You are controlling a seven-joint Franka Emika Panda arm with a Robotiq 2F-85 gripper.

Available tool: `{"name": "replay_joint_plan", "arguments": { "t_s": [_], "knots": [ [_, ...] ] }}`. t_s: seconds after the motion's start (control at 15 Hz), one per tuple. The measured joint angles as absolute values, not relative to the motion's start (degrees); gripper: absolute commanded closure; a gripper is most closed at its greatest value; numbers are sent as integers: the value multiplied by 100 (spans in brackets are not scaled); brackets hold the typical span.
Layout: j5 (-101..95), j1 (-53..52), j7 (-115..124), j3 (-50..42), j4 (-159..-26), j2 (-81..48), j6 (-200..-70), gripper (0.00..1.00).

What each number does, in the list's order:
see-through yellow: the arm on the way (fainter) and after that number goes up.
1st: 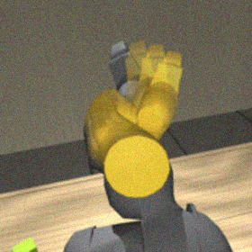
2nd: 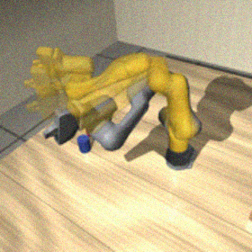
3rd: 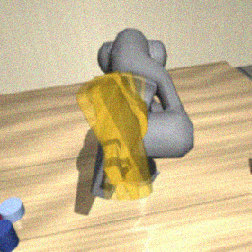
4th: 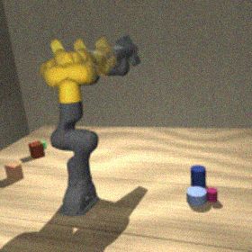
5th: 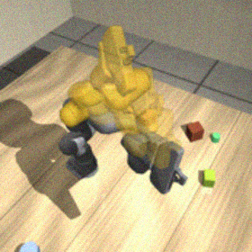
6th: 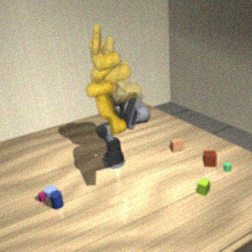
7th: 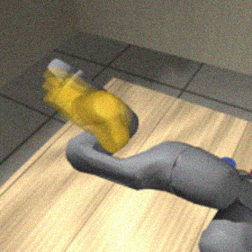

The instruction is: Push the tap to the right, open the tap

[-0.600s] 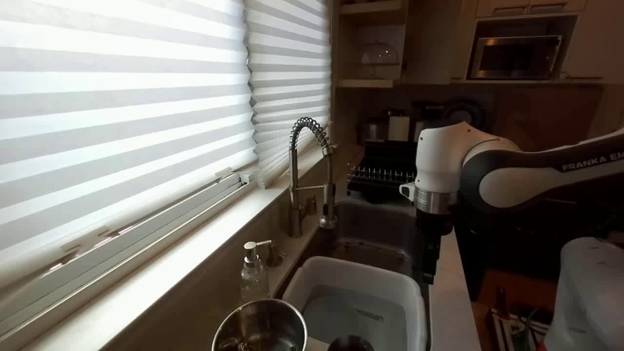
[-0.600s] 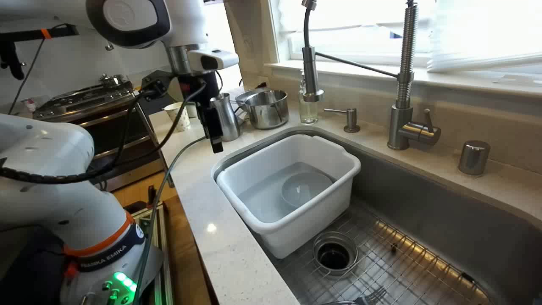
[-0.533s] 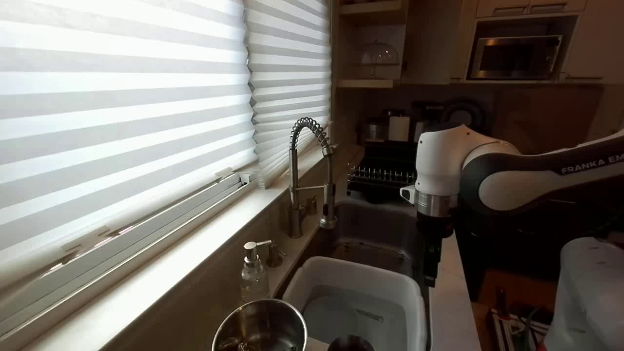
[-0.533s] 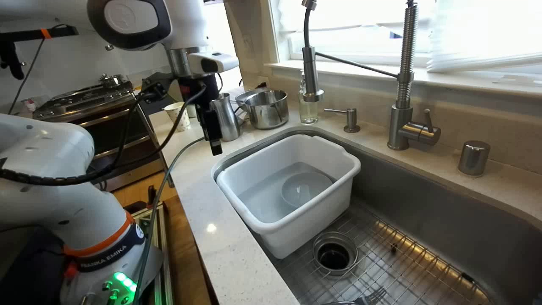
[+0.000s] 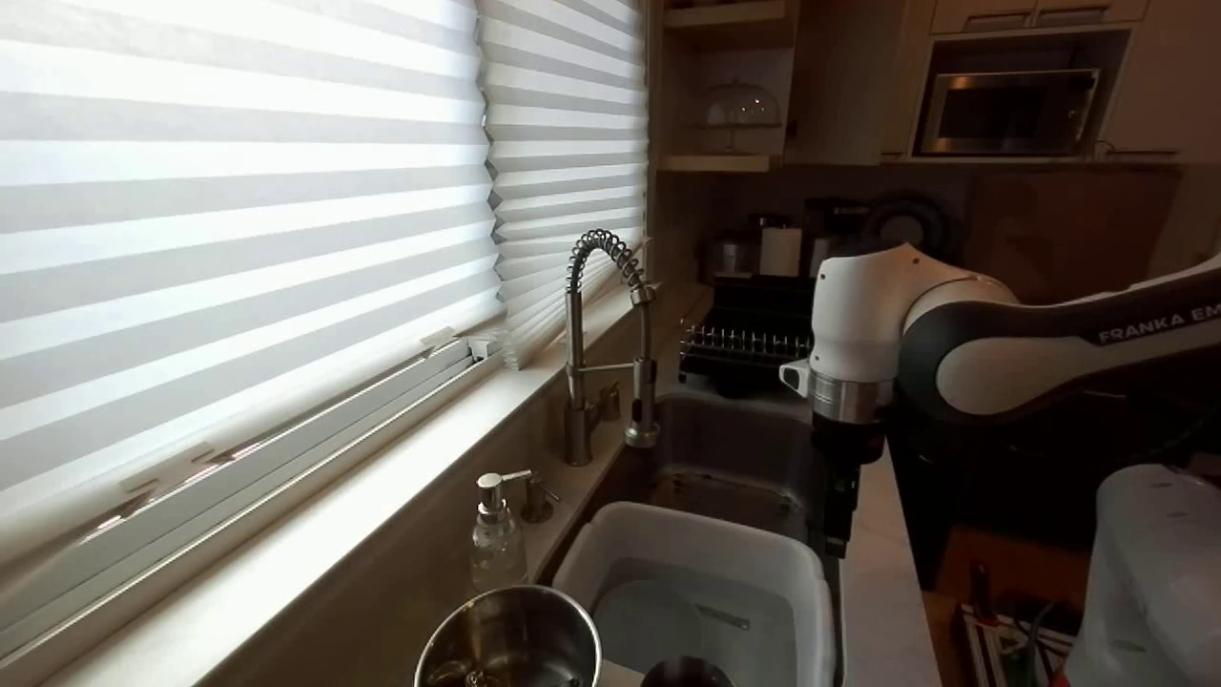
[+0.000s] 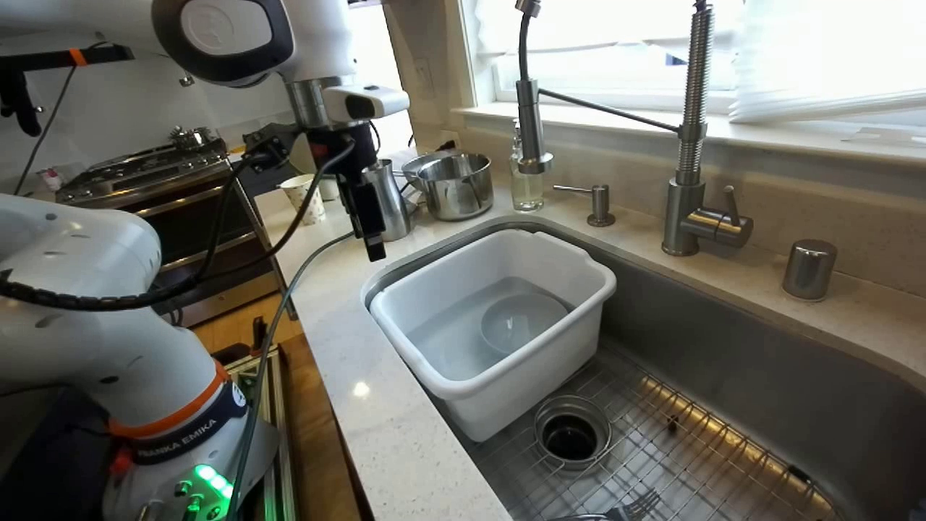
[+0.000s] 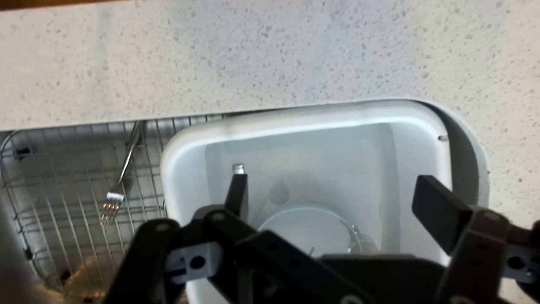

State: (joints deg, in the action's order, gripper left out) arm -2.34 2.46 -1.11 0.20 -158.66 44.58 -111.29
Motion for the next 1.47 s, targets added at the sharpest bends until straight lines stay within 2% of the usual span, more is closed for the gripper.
{"name": "replay_joint_plan", "arguments": {
  "t_s": [0.53, 1.0, 1.47],
  "knots": [
    [-1887, 380, 1052, 1311, -15653, 4054, -13000, 0],
    [-4219, 1529, 3181, 2129, -15396, 3614, -14290, 0],
    [-5152, 2493, 5647, 2729, -15095, 3177, -15228, 0]
  ]
}}
